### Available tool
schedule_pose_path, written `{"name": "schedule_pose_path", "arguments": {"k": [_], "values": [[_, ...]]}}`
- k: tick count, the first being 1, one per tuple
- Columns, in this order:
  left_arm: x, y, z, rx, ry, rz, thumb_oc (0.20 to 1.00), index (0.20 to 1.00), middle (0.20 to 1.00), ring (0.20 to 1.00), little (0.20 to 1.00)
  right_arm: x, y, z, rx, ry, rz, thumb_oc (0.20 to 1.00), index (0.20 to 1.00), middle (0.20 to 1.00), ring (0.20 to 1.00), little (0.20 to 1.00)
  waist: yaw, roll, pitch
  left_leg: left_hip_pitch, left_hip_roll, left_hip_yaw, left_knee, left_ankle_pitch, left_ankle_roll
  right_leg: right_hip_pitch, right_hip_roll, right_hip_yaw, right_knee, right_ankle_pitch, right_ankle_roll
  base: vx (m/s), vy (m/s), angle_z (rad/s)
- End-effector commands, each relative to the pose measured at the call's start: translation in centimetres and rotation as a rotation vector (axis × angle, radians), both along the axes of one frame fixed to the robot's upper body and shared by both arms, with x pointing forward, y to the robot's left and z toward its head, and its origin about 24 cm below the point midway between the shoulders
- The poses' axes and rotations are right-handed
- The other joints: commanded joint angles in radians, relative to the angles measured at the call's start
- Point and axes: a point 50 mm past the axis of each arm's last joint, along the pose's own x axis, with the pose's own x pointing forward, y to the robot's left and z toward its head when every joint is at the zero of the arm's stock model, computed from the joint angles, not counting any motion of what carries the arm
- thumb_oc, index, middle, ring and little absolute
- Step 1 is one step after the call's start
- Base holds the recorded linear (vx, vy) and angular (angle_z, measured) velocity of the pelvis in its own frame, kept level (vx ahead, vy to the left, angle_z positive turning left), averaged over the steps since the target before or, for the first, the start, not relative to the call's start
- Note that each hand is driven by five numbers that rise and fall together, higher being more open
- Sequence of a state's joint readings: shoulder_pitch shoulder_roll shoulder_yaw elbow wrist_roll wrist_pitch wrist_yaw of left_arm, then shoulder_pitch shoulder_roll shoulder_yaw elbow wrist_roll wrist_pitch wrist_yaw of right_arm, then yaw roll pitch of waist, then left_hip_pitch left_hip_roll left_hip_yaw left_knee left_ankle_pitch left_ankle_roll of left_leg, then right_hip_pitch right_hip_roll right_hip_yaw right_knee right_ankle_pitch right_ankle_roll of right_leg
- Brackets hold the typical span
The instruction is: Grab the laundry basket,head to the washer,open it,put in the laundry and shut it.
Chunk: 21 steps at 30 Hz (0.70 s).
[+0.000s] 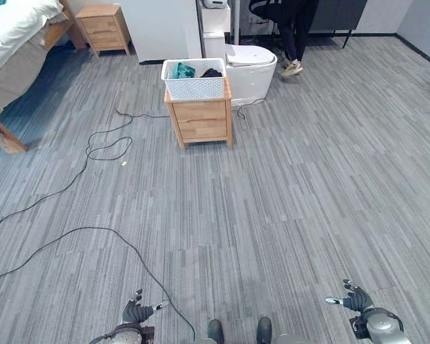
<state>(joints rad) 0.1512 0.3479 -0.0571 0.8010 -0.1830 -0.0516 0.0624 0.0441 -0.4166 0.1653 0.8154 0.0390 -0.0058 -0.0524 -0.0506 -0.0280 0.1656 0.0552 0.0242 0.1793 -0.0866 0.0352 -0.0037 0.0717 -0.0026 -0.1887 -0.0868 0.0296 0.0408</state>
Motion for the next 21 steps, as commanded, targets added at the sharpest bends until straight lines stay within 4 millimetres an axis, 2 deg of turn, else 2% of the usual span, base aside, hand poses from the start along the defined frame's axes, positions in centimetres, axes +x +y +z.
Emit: {"name": "schedule_pose_path", "arguments": {"k": [1,14,21], "values": [[1.5,1.1,1.0,0.041,-0.067,0.007,1.000,1.000,1.000,1.000,1.000,0.7,0.4,-0.1,-0.027,-0.010,0.025,1.000,1.000,1.000,1.000,1.000,0.010,-0.043,-0.031,0.014,-0.009,-0.012,0.028,-0.076,-0.027,-0.015,-0.088,0.002,0.018,-0.039,0.096,0.05,0.031,0.00],[2.6,1.6,1.8,0.055,-0.112,0.028,1.000,1.000,1.000,1.000,1.000,1.7,0.9,0.3,-0.030,-0.034,0.027,1.000,1.000,1.000,1.000,1.000,0.034,-0.058,0.008,-0.077,-0.042,-0.044,0.175,-0.150,0.009,-0.078,-0.129,0.012,0.131,-0.064,0.106,0.04,0.056,-0.01],[3.2,2.0,2.4,0.065,-0.140,0.027,1.000,1.000,1.000,1.000,1.000,3.2,1.8,1.0,-0.024,-0.080,0.079,1.000,1.000,1.000,1.000,1.000,0.047,-0.061,0.044,-0.092,-0.087,-0.074,0.216,-0.186,0.044,-0.147,-0.157,0.039,0.286,-0.065,0.122,0.08,0.139,-0.03]]}}
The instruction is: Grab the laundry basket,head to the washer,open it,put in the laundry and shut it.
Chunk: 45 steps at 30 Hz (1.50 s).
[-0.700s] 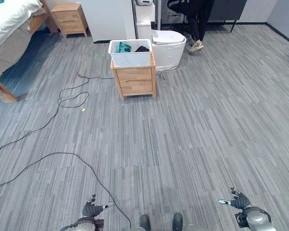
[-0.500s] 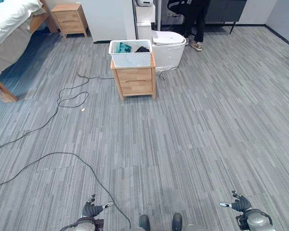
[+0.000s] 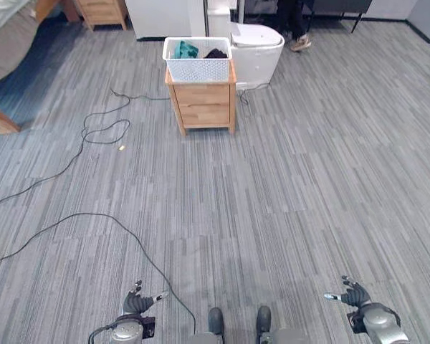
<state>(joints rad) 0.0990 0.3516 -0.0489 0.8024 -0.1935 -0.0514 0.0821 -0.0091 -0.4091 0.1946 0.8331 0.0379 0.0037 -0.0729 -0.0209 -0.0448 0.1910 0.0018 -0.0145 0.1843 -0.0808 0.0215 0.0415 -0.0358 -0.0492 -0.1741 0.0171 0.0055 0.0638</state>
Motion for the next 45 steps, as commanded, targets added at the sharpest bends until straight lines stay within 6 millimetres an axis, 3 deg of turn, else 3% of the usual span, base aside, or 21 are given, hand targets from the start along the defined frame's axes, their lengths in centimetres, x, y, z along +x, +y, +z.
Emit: {"name": "schedule_pose_path", "arguments": {"k": [1,6,7,10,13,15,17,19,21,22,23,25,26,30,34,37,39,40,42,43,45], "values": [[1.3,1.9,1.7,0.054,-0.089,0.013,1.000,1.000,1.000,1.000,1.000,1.8,1.2,0.8,-0.010,-0.065,0.065,1.000,1.000,1.000,1.000,1.000,0.016,-0.041,0.024,-0.034,-0.049,-0.083,0.212,-0.178,0.001,-0.056,-0.109,0.032,0.218,-0.042,0.098,0.05,0.081,0.03],[1.5,2.0,1.9,0.062,-0.095,0.013,1.000,1.000,1.000,1.000,1.000,2.8,1.9,1.5,-0.002,-0.108,0.103,1.000,1.000,1.000,1.000,1.000,0.010,-0.034,0.044,0.006,-0.055,-0.080,0.199,-0.199,0.006,-0.131,-0.096,0.022,0.246,-0.021,0.087,0.15,0.049,0.01],[1.6,1.7,1.8,0.048,-0.098,0.011,1.000,1.000,1.000,1.000,1.000,3.3,1.9,1.9,-0.012,-0.128,0.119,1.000,1.000,1.000,1.000,1.000,-0.006,-0.024,0.056,0.040,-0.059,-0.086,0.180,-0.209,0.006,-0.196,-0.089,-0.008,0.193,0.020,0.093,0.38,-0.033,-0.15],[2.2,1.0,1.8,0.031,-0.105,-0.012,1.000,1.000,1.000,1.000,1.000,2.9,1.3,2.0,-0.023,-0.128,0.103,1.000,1.000,1.000,1.000,1.000,-0.043,-0.020,0.075,0.102,-0.079,-0.119,0.161,-0.232,-0.004,-0.263,-0.078,-0.036,0.077,0.060,0.108,0.36,-0.071,0.00],[2.3,0.8,1.7,0.028,-0.102,-0.030,1.000,1.000,1.000,1.000,1.000,2.4,0.8,1.8,-0.032,-0.111,0.097,1.000,1.000,1.000,1.000,1.000,-0.060,-0.012,0.075,0.135,-0.086,-0.146,0.161,-0.253,-0.010,-0.271,-0.075,-0.041,0.061,0.066,0.108,0.28,-0.110,0.64],[2.0,0.2,1.4,0.019,-0.091,-0.048,1.000,1.000,1.000,1.000,1.000,1.4,0.2,1.4,-0.044,-0.083,0.079,1.000,1.000,1.000,1.000,1.000,-0.072,0.003,0.056,0.178,-0.082,-0.170,0.173,-0.277,-0.033,-0.244,-0.069,-0.028,0.074,0.066,0.089,0.40,-0.219,0.53],[1.8,0.0,1.2,0.010,-0.080,-0.043,1.000,1.000,1.000,1.000,1.000,1.0,0.1,1.2,-0.045,-0.071,0.066,1.000,1.000,1.000,1.000,1.000,-0.077,0.010,0.044,0.177,-0.072,-0.173,0.183,-0.257,-0.050,-0.237,-0.073,-0.044,0.079,0.063,0.084,0.20,-0.143,0.64],[1.5,-0.3,0.8,0.000,-0.062,-0.048,1.000,1.000,1.000,1.000,1.000,0.6,-0.2,1.0,-0.048,-0.063,0.049,1.000,1.000,1.000,1.000,1.000,-0.086,0.028,0.030,0.165,-0.042,-0.159,0.236,-0.209,-0.096,-0.210,-0.070,-0.083,0.084,0.045,0.066,0.22,-0.176,0.68],[1.8,-1.0,0.6,-0.018,-0.059,-0.062,1.000,1.000,1.000,1.000,1.000,0.9,-0.7,1.3,-0.060,-0.075,0.023,1.000,1.000,1.000,1.000,1.000,-0.094,0.032,0.033,0.083,0.007,-0.087,0.431,-0.112,-0.148,-0.152,-0.064,-0.108,0.081,0.001,0.036,0.27,-0.209,0.34],[1.8,-1.0,0.6,-0.018,-0.060,-0.062,1.000,1.000,1.000,1.000,1.000,0.9,-0.7,1.3,-0.059,-0.076,0.023,1.000,1.000,1.000,1.000,1.000,-0.096,0.030,0.030,0.077,0.004,-0.089,0.431,-0.109,-0.147,-0.156,-0.068,-0.109,0.080,0.003,0.036,0.26,-0.196,0.34],[2.8,-1.6,0.9,-0.026,-0.084,-0.079,1.000,1.000,1.000,1.000,1.000,1.3,-1.1,1.6,-0.076,-0.086,0.009,1.000,1.000,1.000,1.000,1.000,-0.091,0.018,0.047,-0.005,0.049,-0.013,0.499,-0.108,-0.128,-0.108,-0.071,-0.114,0.065,-0.028,0.019,0.24,-0.125,0.17],[3.3,-1.8,1.1,-0.026,-0.097,-0.094,1.000,1.000,1.000,1.000,1.000,1.7,-1.4,1.9,-0.079,-0.106,-0.015,1.000,1.000,1.000,1.000,1.000,-0.075,0.000,0.050,-0.098,0.065,0.041,0.437,-0.165,-0.092,-0.065,-0.077,-0.114,0.044,-0.053,0.024,0.31,-0.100,-0.21],[3.3,-1.8,1.1,-0.025,-0.098,-0.093,1.000,1.000,1.000,1.000,1.000,1.8,-1.5,2.0,-0.079,-0.112,-0.022,1.000,1.000,1.000,1.000,1.000,-0.070,-0.001,0.051,-0.128,0.071,0.049,0.401,-0.156,-0.090,-0.048,-0.077,-0.114,0.039,-0.062,0.028,0.26,-0.033,-0.13],[3.2,-1.6,1.3,-0.038,-0.107,-0.058,1.000,1.000,1.000,1.000,1.000,1.7,-1.5,1.9,-0.083,-0.115,-0.047,1.000,1.000,1.000,1.000,1.000,-0.030,0.011,0.062,-0.231,0.113,0.053,0.178,0.050,-0.130,0.048,-0.033,-0.098,0.023,-0.109,0.021,0.32,0.005,-0.15],[3.0,-1.1,1.3,-0.033,-0.109,-0.034,1.000,1.000,1.000,1.000,1.000,1.6,-1.3,1.7,-0.087,-0.108,-0.042,1.000,1.000,1.000,1.000,1.000,-0.006,0.011,0.061,-0.269,0.136,0.063,0.067,0.098,-0.138,0.111,-0.019,-0.079,0.030,-0.153,0.027,0.31,0.064,-0.30],[1.8,-0.2,1.0,-0.010,-0.067,-0.025,1.000,1.000,1.000,1.000,1.000,1.0,-1.0,1.1,-0.081,-0.071,-0.026,1.000,1.000,1.000,1.000,1.000,0.016,0.008,0.028,-0.256,0.156,0.074,0.088,0.131,-0.132,0.197,-0.017,-0.048,0.048,-0.208,0.042,0.64,0.222,-0.28],[1.6,0.3,1.0,0.015,-0.048,-0.035,1.000,1.000,1.000,1.000,1.000,0.9,0.0,0.9,-0.052,-0.082,-0.018,1.000,1.000,1.000,1.000,1.000,0.019,-0.038,-0.003,-0.253,0.117,0.091,0.201,0.059,-0.096,0.198,-0.085,-0.026,0.146,-0.162,0.081,0.73,0.327,-0.15],[1.6,0.3,1.0,0.015,-0.048,-0.035,1.000,1.000,1.000,1.000,1.000,0.9,0.0,0.9,-0.052,-0.082,-0.018,1.000,1.000,1.000,1.000,1.000,0.019,-0.038,-0.004,-0.253,0.117,0.092,0.202,0.058,-0.095,0.197,-0.086,-0.026,0.147,-0.163,0.081,0.39,0.226,-0.07],[1.8,0.5,1.1,0.028,-0.047,-0.045,1.000,1.000,1.000,1.000,1.000,1.5,0.8,1.0,-0.026,-0.104,-0.010,1.000,1.000,1.000,1.000,1.000,0.008,-0.050,-0.008,-0.219,0.089,0.108,0.214,0.006,-0.058,0.138,-0.121,0.012,0.297,-0.070,0.096,0.37,0.293,0.01],[2.3,0.8,1.5,0.048,-0.063,-0.049,1.000,1.000,1.000,1.000,1.000,2.1,1.8,1.1,-0.008,-0.121,0.018,1.000,1.000,1.000,1.000,1.000,-0.007,-0.039,0.006,-0.148,0.061,0.117,0.214,-0.050,-0.019,0.036,-0.141,0.034,0.451,0.023,0.098,0.39,0.308,0.01],[2.4,0.8,1.7,0.055,-0.070,-0.053,1.000,1.000,1.000,1.000,1.000,2.3,1.9,1.2,-0.011,-0.122,0.029,1.000,1.000,1.000,1.000,1.000,-0.012,-0.032,0.014,-0.115,0.054,0.117,0.206,-0.065,-0.012,-0.013,-0.143,0.029,0.471,0.024,0.088,0.37,0.216,0.06]]}}
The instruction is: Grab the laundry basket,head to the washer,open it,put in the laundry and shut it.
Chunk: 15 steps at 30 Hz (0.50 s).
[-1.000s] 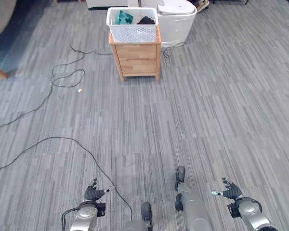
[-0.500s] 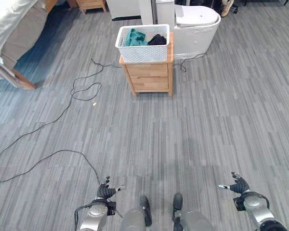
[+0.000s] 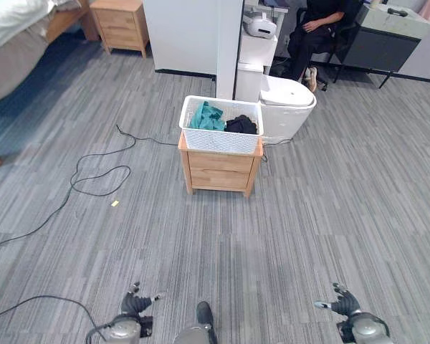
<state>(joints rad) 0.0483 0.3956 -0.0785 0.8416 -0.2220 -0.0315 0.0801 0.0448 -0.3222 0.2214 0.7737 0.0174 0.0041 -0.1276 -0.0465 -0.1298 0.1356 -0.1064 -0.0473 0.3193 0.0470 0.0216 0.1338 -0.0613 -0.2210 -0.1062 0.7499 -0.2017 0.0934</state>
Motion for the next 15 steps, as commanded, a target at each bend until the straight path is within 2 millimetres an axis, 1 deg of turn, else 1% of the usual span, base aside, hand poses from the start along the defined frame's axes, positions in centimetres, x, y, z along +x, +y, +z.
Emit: {"name": "schedule_pose_path", "arguments": {"k": [1,3,4,5,6,7,8,9,10,11,12,13,14,15], "values": [[1.3,-0.1,1.2,0.029,-0.079,-0.039,1.000,1.000,1.000,1.000,1.000,3.5,-1.4,2.3,-0.056,-0.113,0.026,1.000,1.000,1.000,1.000,1.000,-0.002,0.065,0.081,0.044,0.080,-0.029,0.054,-0.085,-0.103,-0.048,0.035,-0.075,-0.318,0.197,0.043,0.43,0.152,-0.12],[1.3,0.0,1.2,0.028,-0.079,-0.027,1.000,1.000,1.000,1.000,1.000,3.6,-1.3,2.4,-0.054,-0.116,0.032,1.000,1.000,1.000,1.000,1.000,-0.012,0.066,0.094,0.080,0.074,-0.033,0.043,-0.108,-0.106,-0.094,0.036,-0.129,-0.416,0.179,0.041,0.31,0.047,-0.18],[1.3,0.0,1.2,0.028,-0.079,-0.027,1.000,1.000,1.000,1.000,1.000,3.6,-1.3,2.4,-0.054,-0.116,0.032,1.000,1.000,1.000,1.000,1.000,-0.013,0.066,0.095,0.081,0.075,-0.034,0.044,-0.109,-0.107,-0.092,0.036,-0.130,-0.416,0.179,0.041,0.30,-0.031,-0.05],[1.4,-0.1,1.1,0.021,-0.077,-0.025,1.000,1.000,1.000,1.000,1.000,3.7,-1.4,2.5,-0.060,-0.117,0.037,1.000,1.000,1.000,1.000,1.000,-0.022,0.059,0.103,0.113,0.061,-0.043,0.036,-0.131,-0.111,-0.120,0.038,-0.160,-0.536,0.195,0.051,0.21,-0.031,0.19],[1.4,-0.1,1.1,0.021,-0.077,-0.025,1.000,1.000,1.000,1.000,1.000,3.7,-1.4,2.5,-0.060,-0.117,0.037,1.000,1.000,1.000,1.000,1.000,-0.023,0.060,0.105,0.114,0.062,-0.044,0.037,-0.131,-0.111,-0.117,0.039,-0.162,-0.538,0.196,0.051,0.57,-0.104,0.32],[1.6,-0.6,0.8,0.010,-0.073,-0.021,1.000,1.000,1.000,1.000,1.000,3.5,-1.7,2.4,-0.062,-0.106,0.027,1.000,1.000,1.000,1.000,1.000,-0.046,0.053,0.115,0.160,0.042,-0.066,0.034,-0.165,-0.124,-0.163,0.056,-0.165,-0.695,0.254,0.077,0.53,-0.093,0.45],[1.5,-0.7,0.7,0.004,-0.072,-0.016,1.000,1.000,1.000,1.000,1.000,3.4,-1.7,2.2,-0.062,-0.097,0.026,1.000,1.000,1.000,1.000,1.000,-0.049,0.058,0.112,0.179,0.042,-0.080,0.031,-0.186,-0.130,-0.175,0.058,-0.164,-0.718,0.254,0.091,0.66,-0.133,0.35],[1.5,-0.8,0.6,0.000,-0.070,-0.017,1.000,1.000,1.000,1.000,1.000,3.3,-1.8,2.2,-0.063,-0.095,0.028,1.000,1.000,1.000,1.000,1.000,-0.053,0.060,0.114,0.198,0.041,-0.084,0.033,-0.201,-0.134,-0.190,0.052,-0.177,-0.735,0.269,0.096,0.29,-0.060,0.29],[1.5,-0.8,0.6,0.000,-0.070,-0.017,1.000,1.000,1.000,1.000,1.000,3.3,-1.8,2.2,-0.063,-0.095,0.028,1.000,1.000,1.000,1.000,1.000,-0.053,0.060,0.114,0.198,0.041,-0.084,0.033,-0.201,-0.134,-0.190,0.052,-0.177,-0.735,0.269,0.096,0.33,-0.153,0.29],[1.2,-1.0,0.4,-0.002,-0.059,-0.027,1.000,1.000,1.000,1.000,1.000,2.8,-2.1,2.1,-0.065,-0.082,0.027,1.000,1.000,1.000,1.000,1.000,-0.061,0.055,0.108,0.219,0.029,-0.096,0.048,-0.226,-0.137,-0.185,0.036,-0.193,-0.751,0.287,0.093,0.34,-0.164,0.31],[1.0,-1.1,0.3,-0.007,-0.055,-0.028,1.000,1.000,1.000,1.000,1.000,2.5,-2.1,1.9,-0.060,-0.075,0.024,1.000,1.000,1.000,1.000,1.000,-0.064,0.053,0.101,0.235,0.021,-0.102,0.061,-0.247,-0.143,-0.171,0.027,-0.195,-0.744,0.307,0.087,0.48,-0.237,0.38],[0.8,-1.2,0.1,-0.007,-0.045,-0.041,1.000,1.000,1.000,1.000,1.000,2.3,-2.3,1.9,-0.062,-0.071,0.023,1.000,1.000,1.000,1.000,1.000,-0.067,0.057,0.091,0.245,0.024,-0.109,0.084,-0.264,-0.154,-0.159,0.025,-0.201,-0.737,0.307,0.080,0.40,-0.204,0.60],[0.7,-1.4,0.0,-0.011,-0.043,-0.041,1.000,1.000,1.000,1.000,1.000,2.3,-2.5,2.0,-0.068,-0.073,0.020,1.000,1.000,1.000,1.000,1.000,-0.072,0.062,0.088,0.237,0.039,-0.114,0.131,-0.267,-0.171,-0.154,0.026,-0.201,-0.719,0.304,0.074,0.37,-0.254,0.61],[0.5,-1.7,-0.1,-0.018,-0.041,-0.041,1.000,1.000,1.000,1.000,1.000,2.2,-2.9,2.1,-0.078,-0.076,0.015,1.000,1.000,1.000,1.000,1.000,-0.075,0.070,0.084,0.226,0.065,-0.109,0.191,-0.240,-0.195,-0.142,0.030,-0.215,-0.710,0.300,0.063,0.23,-0.182,0.62]]}}
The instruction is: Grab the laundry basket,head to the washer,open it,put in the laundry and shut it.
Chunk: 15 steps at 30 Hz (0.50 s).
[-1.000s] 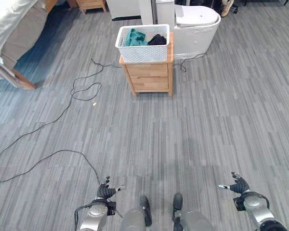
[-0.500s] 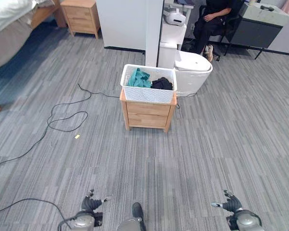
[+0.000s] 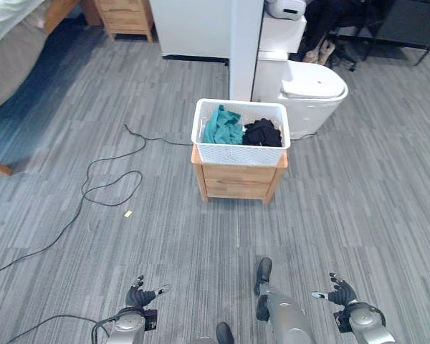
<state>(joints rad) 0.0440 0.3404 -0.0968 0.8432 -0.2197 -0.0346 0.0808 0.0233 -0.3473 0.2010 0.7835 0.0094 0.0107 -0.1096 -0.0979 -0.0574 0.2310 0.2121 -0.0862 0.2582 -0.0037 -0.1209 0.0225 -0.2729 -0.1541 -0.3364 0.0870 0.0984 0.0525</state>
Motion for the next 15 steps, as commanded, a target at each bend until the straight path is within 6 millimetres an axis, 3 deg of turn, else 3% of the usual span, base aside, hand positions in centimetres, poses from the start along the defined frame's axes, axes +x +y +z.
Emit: {"name": "schedule_pose_path", "arguments": {"k": [1,2,6,9,10,13,14,15], "values": [[0.4,0.5,0.7,0.035,-0.043,-0.023,1.000,1.000,1.000,1.000,1.000,1.6,-1.8,1.6,-0.056,-0.071,0.017,1.000,1.000,1.000,1.000,1.000,-0.024,-0.002,-0.012,-0.093,0.104,-0.048,0.242,-0.098,-0.084,0.070,-0.037,0.015,-0.047,0.000,0.104,0.40,-0.350,0.49],[0.3,-0.1,0.6,0.007,-0.056,-0.017,1.000,1.000,1.000,1.000,1.000,1.9,-2.4,2.3,-0.066,-0.106,0.000,1.000,1.000,1.000,1.000,1.000,-0.018,0.007,-0.014,-0.157,0.167,-0.039,0.451,0.028,-0.136,0.136,-0.004,-0.009,-0.065,-0.037,0.060,0.28,-0.250,0.28],[0.6,-0.6,0.5,-0.011,-0.057,-0.018,1.000,1.000,1.000,1.000,1.000,1.8,-2.9,2.3,-0.080,-0.096,-0.009,1.000,1.000,1.000,1.000,1.000,-0.008,0.001,-0.012,-0.227,0.193,-0.026,0.502,0.053,-0.129,0.190,0.018,-0.009,-0.084,-0.083,0.034,0.24,-0.165,-0.31],[0.9,-0.9,0.6,-0.014,-0.064,-0.028,1.000,1.000,1.000,1.000,1.000,1.9,-3.2,2.5,-0.089,-0.102,-0.013,1.000,1.000,1.000,1.000,1.000,0.002,-0.005,-0.008,-0.288,0.185,-0.024,0.456,0.015,-0.107,0.215,0.022,0.006,-0.087,-0.108,0.033,0.19,-0.041,-0.52],[1.1,-1.0,0.8,-0.012,-0.073,-0.046,1.000,1.000,1.000,1.000,1.000,1.9,-3.5,2.6,-0.098,-0.103,-0.020,1.000,1.000,1.000,1.000,1.000,0.008,-0.004,-0.001,-0.322,0.184,-0.019,0.373,0.008,-0.098,0.232,0.026,0.020,-0.086,-0.127,0.036,0.21,0.014,-0.42],[1.2,-0.9,1.0,-0.009,-0.083,-0.047,1.000,1.000,1.000,1.000,1.000,1.9,-3.8,2.7,-0.118,-0.103,-0.023,1.000,1.000,1.000,1.000,1.000,0.026,0.006,0.015,-0.358,0.204,-0.052,0.204,0.119,-0.120,0.268,0.047,0.048,-0.078,-0.153,0.035,0.20,0.036,-0.39],[1.2,-0.9,1.0,-0.009,-0.083,-0.047,1.000,1.000,1.000,1.000,1.000,1.9,-3.8,2.7,-0.118,-0.103,-0.023,1.000,1.000,1.000,1.000,1.000,0.026,0.006,0.015,-0.357,0.204,-0.052,0.203,0.119,-0.120,0.269,0.047,0.048,-0.078,-0.153,0.035,0.16,0.034,-0.55],[1.3,-0.9,1.0,-0.005,-0.084,-0.046,1.000,1.000,1.000,1.000,1.000,1.9,-3.8,2.7,-0.120,-0.102,-0.025,1.000,1.000,1.000,1.000,1.000,0.033,0.010,0.019,-0.368,0.215,-0.067,0.158,0.161,-0.132,0.283,0.057,0.052,-0.074,-0.164,0.035,0.24,0.074,-0.64]]}}
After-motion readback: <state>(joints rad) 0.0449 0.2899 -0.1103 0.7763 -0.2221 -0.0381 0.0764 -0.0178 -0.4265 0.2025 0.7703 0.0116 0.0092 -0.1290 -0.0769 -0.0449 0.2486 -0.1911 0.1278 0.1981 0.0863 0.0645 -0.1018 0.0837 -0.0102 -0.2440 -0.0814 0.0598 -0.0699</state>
